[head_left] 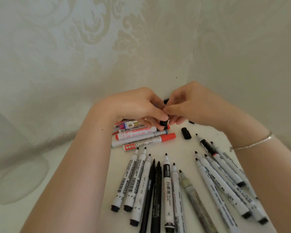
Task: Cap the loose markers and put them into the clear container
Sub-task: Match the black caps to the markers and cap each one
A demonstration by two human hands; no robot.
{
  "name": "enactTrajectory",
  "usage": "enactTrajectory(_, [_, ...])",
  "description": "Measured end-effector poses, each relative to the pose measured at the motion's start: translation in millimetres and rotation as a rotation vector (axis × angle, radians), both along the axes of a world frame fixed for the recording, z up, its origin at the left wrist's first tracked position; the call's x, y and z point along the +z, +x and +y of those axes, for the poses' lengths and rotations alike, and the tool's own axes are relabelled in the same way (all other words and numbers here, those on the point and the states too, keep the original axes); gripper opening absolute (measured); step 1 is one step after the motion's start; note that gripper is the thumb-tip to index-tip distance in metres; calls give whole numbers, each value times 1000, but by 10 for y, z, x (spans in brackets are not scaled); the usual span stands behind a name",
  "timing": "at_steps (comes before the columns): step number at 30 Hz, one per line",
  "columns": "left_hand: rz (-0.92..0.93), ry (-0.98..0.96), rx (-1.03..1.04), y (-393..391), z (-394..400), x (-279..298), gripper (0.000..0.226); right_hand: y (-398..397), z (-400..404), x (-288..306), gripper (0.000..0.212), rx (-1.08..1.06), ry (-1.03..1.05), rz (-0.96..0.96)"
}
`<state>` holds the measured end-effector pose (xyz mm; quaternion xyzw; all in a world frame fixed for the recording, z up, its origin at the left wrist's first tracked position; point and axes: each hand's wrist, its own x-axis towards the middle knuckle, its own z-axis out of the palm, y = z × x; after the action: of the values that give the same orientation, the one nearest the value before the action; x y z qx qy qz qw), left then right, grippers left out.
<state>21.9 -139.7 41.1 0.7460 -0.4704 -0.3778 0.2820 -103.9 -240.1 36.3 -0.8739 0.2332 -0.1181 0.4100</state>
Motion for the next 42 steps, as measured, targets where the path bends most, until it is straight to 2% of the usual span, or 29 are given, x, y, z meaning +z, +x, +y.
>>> enactTrajectory(3, [-57,39,-3,-27,44,46,24,-20,59,-11,14,-43,11,-15])
enactTrajectory(6, [-165,114,20,-16,98,75,20,-86,158,-52,9,-39,-99,54])
enactTrajectory(11, [-244,121,74,28,173,91,14,-288,518,-219,4,304,-241,282])
enactTrajectory(17, [-211,88,36,-26,176,124,18,-372,705,-444,20,443,-366,397])
enactTrajectory(28, [-161,84,-8,-5,88,50,21,-280,856,-480,26,698,-919,395])
enactTrajectory(31, [-126,54,-4,21,92,38,19,-261,844,-549,21,758,-1060,319])
enactTrajectory(33, [-82,16,7,50,103,34,15,-258,762,-521,18,773,-1141,196])
enactTrajectory(36, [-13,-54,61,129,133,11,10,-300,509,-415,32,643,-1091,-89])
enactTrajectory(38, [39,-110,125,192,156,-8,11,-320,333,-346,38,455,-1020,-287])
enactTrajectory(39, [74,-135,159,218,167,-16,12,-325,283,-318,35,316,-855,-386])
enactTrajectory(40, [112,-152,190,237,174,-23,13,-320,241,-308,27,148,-606,-486])
enactTrajectory(42, [184,-174,233,254,177,-30,14,-299,189,-278,18,-138,4,-597])
